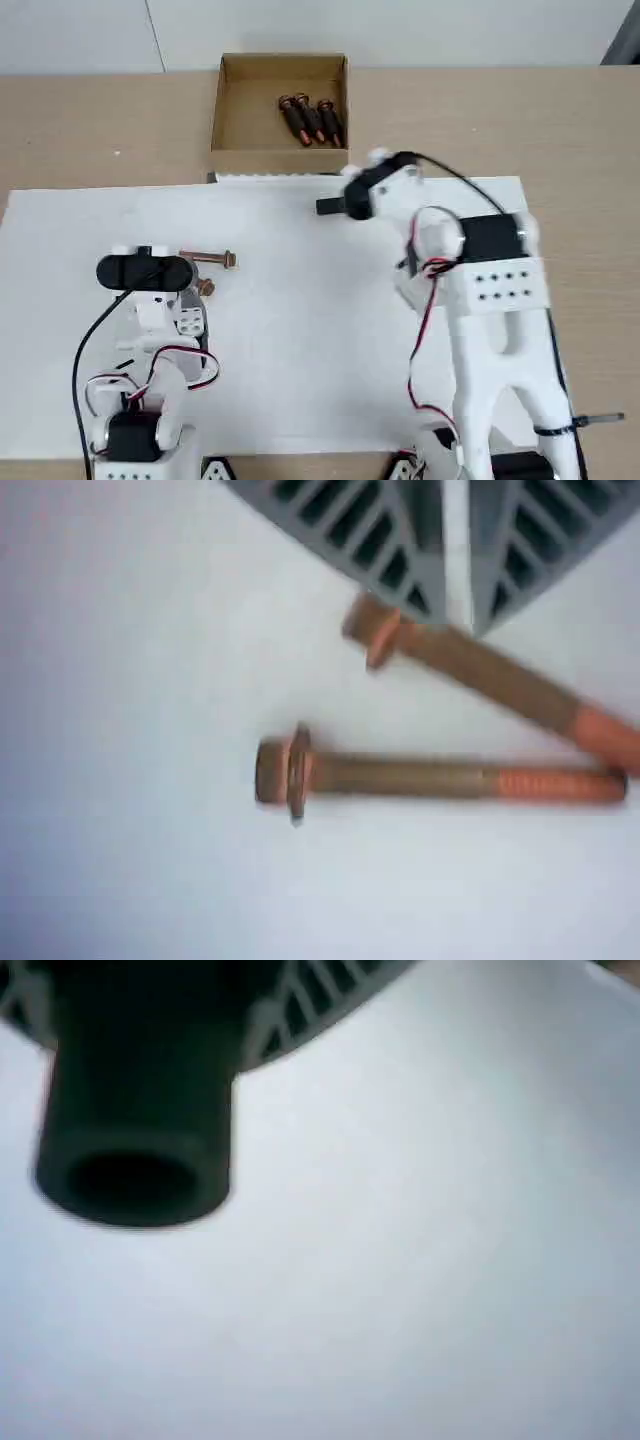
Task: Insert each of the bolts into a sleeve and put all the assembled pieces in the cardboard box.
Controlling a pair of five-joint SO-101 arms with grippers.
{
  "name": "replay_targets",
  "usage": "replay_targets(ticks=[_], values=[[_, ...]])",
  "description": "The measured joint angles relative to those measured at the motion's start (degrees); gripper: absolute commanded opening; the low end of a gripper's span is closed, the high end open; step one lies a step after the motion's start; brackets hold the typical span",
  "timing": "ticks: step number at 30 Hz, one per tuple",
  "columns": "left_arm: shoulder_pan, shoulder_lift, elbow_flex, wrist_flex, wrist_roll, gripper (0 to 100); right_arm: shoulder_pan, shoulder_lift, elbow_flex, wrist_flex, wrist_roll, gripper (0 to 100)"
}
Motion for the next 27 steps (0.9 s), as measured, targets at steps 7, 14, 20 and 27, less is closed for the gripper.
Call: replay_targets(ticks=[7, 14, 20, 27], values=[[0.0, 0.0, -8.4, 1.3, -6.6, 1, 4.3, 0.0, 0.0, 0.1, 0.0, 0.3], [0.0, 2.5, -14.6, 1.4, -9.0, 1, 4.3, 0.0, 0.0, 0.1, -0.1, 0.3], [0.0, 18.5, -28.3, 1.4, -6.2, 1, 4.5, -0.1, 5.4, -2.3, -0.8, 0.3], [0.0, 42.5, -52.4, 5.7, -3.6, 1, 4.5, -0.1, 6.2, -3.7, -3.0, 0.3]])
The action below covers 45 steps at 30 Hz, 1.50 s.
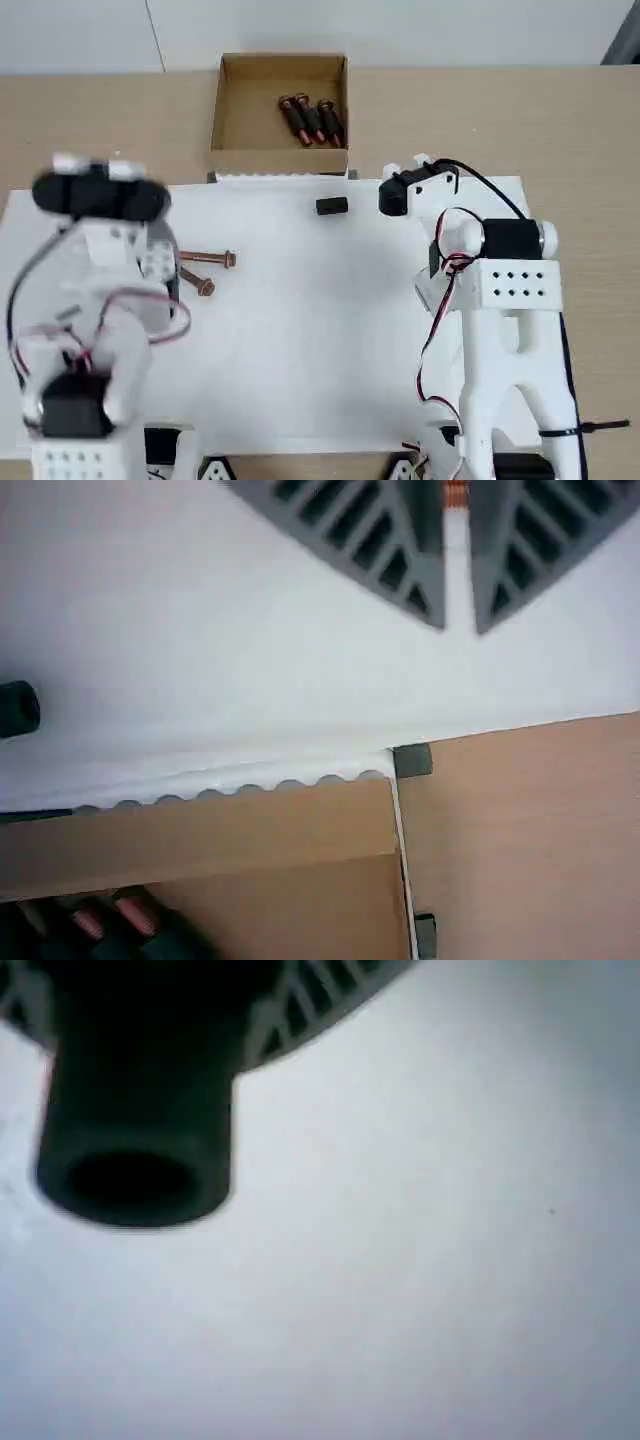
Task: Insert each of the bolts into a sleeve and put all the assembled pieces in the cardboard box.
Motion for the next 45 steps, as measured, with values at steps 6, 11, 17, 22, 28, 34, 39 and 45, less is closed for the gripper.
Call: replay_targets(ticks=[6, 11, 17, 22, 28, 34, 39, 45], values=[[0.0, 20.8, -17.0, 9.0, 0.0, 1, -0.1, 0.0, 0.0, -0.1, 0.0, 0.3], [0.0, 37.2, -21.4, 14.8, -4.2, 1, -0.1, 0.0, 0.2, -0.1, 0.0, 0.3], [0.0, 49.7, -21.5, 15.7, -20.0, 1, -0.1, 0.0, 5.2, -2.6, -1.1, 0.3], [0.0, 53.2, -21.5, 15.7, -32.4, 1, -0.1, 0.0, 7.6, -3.7, -1.3, 0.3], [0.0, 58.2, -21.5, 15.7, -47.2, 1, 0.0, 0.0, 7.6, -4.4, -1.3, 0.3], [0.0, 62.0, -25.1, 15.7, -60.5, 1, 1.4, 0.0, 7.6, -4.5, -1.3, 0.3], [-0.8, 66.8, -26.7, 15.7, -71.6, 1, 2.8, 0.0, 7.7, -4.5, -1.4, 0.3], [-1.3, 72.3, -26.8, 15.7, -74.5, 1, 2.5, 0.0, 7.7, -4.5, -1.4, 0.3]])
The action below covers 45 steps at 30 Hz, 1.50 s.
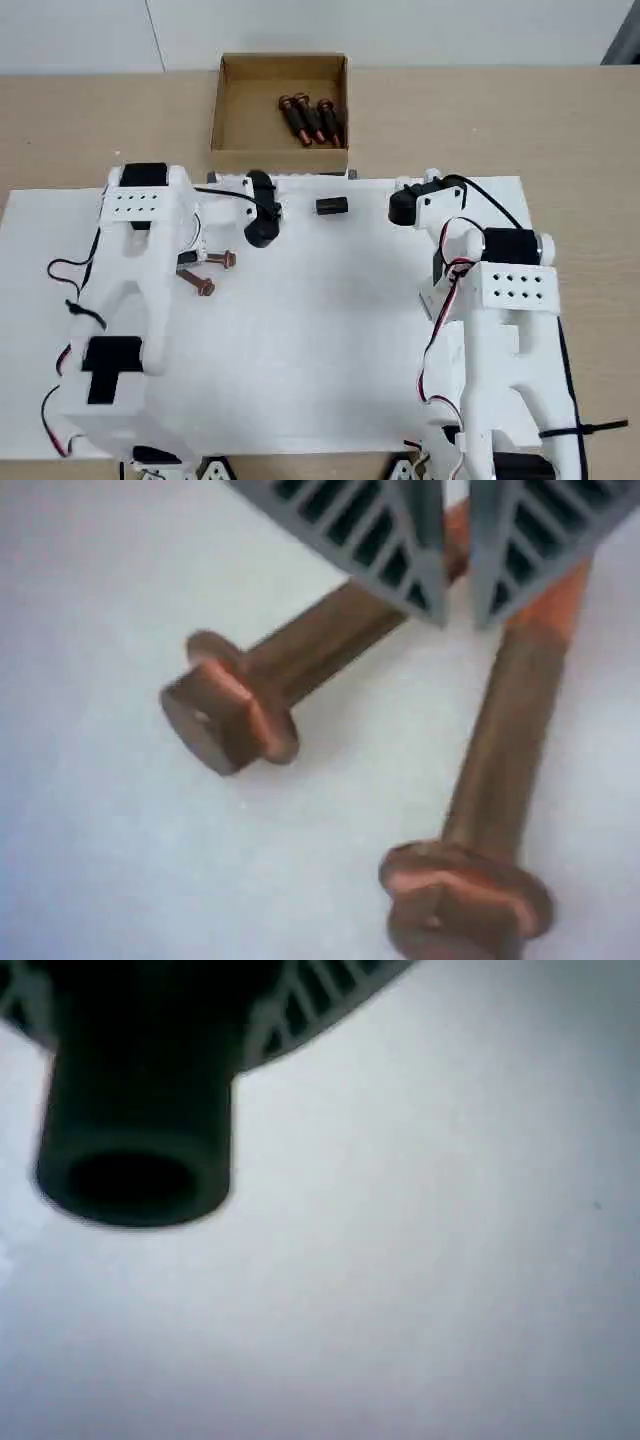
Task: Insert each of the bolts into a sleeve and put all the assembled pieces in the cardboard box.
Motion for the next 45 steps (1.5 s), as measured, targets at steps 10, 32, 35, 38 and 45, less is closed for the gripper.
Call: replay_targets(ticks=[10, 32, 35, 38, 45], values=[[1.4, 8.9, -7.6, -0.1, 0.0, 9, 0.1, 0.0, 0.0, 0.0, 0.0, 0.3], [2.9, 20.2, -17.5, 0.1, 0.0, 2, 0.1, 0.0, 0.0, 0.0, 0.0, 0.3], [3.4, 20.9, -17.5, 0.4, 0.0, 1, 0.1, 0.0, 0.0, 0.0, 0.0, 0.3], [3.8, 21.0, -17.5, 0.7, 0.0, 1, 0.1, 0.0, 0.0, 0.0, 0.0, 0.3], [3.8, 21.6, -21.3, 4.6, 0.0, 1, 0.1, 0.0, 0.0, 0.0, 0.0, 0.3]])
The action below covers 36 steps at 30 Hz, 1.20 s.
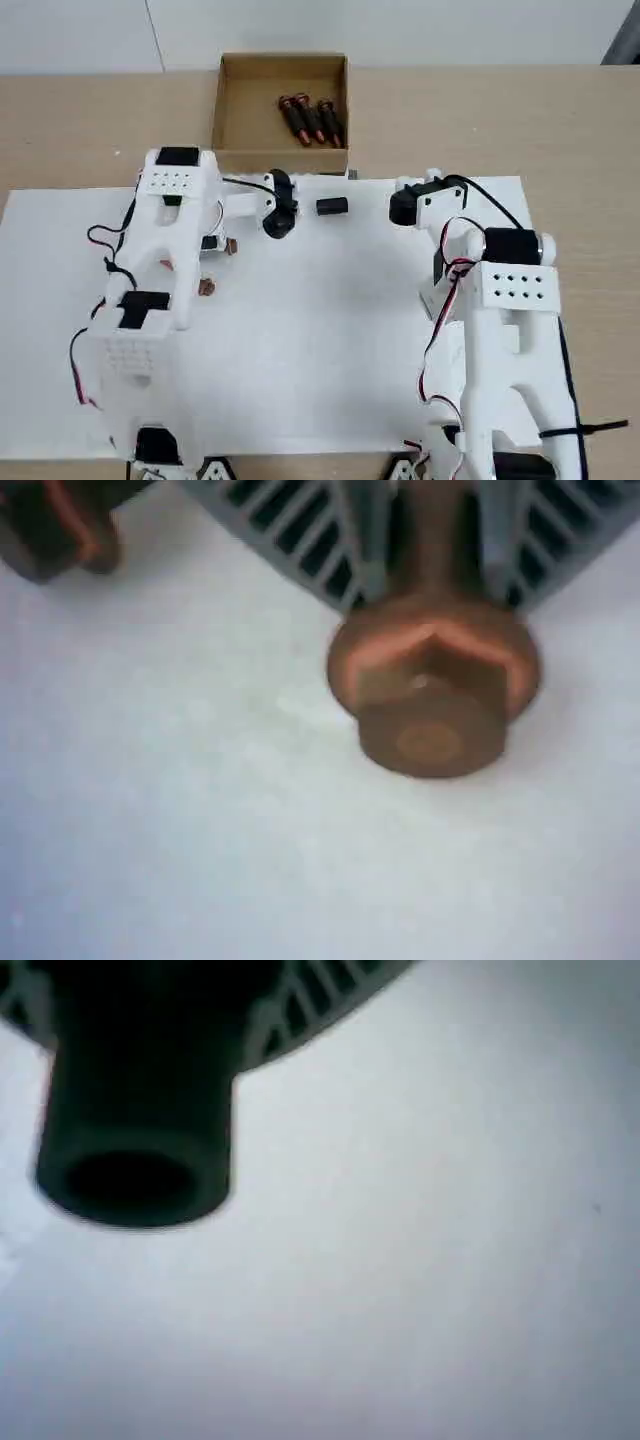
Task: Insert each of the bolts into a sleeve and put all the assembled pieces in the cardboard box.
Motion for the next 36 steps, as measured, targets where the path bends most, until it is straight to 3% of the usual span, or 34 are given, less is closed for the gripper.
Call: replay_targets(ticks=[5, 11, 17, 22, 27, 36], values=[[1.5, -0.7, -8.2, 8.4, 0.0, 1, 0.0, -4.1, -1.1, 0.9, 0.0, 0.3], [2.1, -6.7, -11.7, 9.6, 4.2, 1, 0.0, -10.2, -2.4, 1.7, 0.0, 0.3], [4.9, -14.8, -11.7, 9.7, 18.3, 1, -2.2, -14.4, -2.4, 6.2, 0.0, 0.4], [7.7, -25.2, -11.7, 9.8, 36.0, 1, -4.1, -21.2, -2.4, 8.2, 0.0, 0.4], [10.5, -36.0, -11.7, 10.1, 41.4, 1, -4.7, -30.6, -2.4, 8.3, 0.0, 0.3], [10.4, -49.9, -7.6, 10.5, 61.8, 1, -4.7, -46.5, 9.2, 2.5, 0.0, 0.2]])
